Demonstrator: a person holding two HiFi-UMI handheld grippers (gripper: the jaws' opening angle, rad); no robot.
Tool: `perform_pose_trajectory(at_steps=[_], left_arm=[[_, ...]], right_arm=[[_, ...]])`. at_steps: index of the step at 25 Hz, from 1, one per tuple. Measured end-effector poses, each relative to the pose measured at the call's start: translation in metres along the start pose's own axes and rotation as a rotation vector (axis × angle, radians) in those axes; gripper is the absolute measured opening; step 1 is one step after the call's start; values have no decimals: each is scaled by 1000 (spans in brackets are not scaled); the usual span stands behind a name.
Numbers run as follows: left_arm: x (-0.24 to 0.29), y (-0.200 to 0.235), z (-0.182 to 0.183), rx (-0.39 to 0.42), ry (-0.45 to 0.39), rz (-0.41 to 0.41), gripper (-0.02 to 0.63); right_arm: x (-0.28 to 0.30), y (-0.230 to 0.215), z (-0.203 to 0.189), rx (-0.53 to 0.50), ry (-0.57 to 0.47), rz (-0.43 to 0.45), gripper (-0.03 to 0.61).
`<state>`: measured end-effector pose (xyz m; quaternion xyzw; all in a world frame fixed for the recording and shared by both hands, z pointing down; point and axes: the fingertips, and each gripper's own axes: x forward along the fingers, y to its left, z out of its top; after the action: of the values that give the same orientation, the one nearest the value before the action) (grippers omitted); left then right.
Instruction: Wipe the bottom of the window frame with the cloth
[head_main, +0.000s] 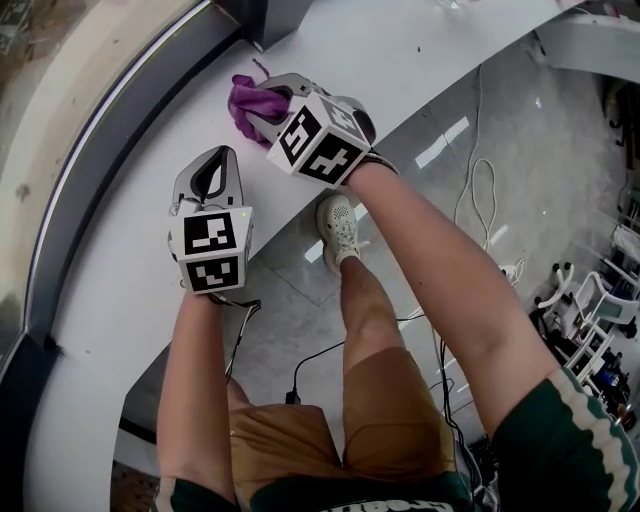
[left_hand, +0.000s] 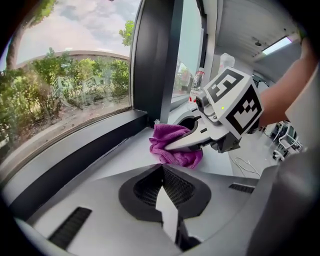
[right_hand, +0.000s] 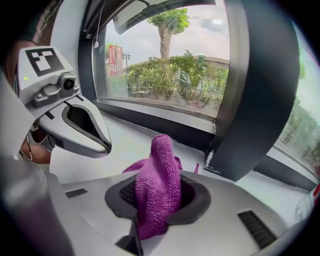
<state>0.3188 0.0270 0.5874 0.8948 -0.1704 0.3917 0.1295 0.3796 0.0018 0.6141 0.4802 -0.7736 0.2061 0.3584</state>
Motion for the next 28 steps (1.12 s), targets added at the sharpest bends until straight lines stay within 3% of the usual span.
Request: perform_pose_trajectory(at_steps=[6, 13, 28], left_arm=[[15, -9, 14, 14, -2, -11, 8], [25, -28, 30, 3, -32, -46, 8], [10, -50, 2, 5, 10, -85, 8]], right_arm=[[-5, -21, -6, -15, 7, -15, 96], [-17, -50, -23, 24, 39, -102, 95], [-49, -24, -55, 135, 45, -159, 95]])
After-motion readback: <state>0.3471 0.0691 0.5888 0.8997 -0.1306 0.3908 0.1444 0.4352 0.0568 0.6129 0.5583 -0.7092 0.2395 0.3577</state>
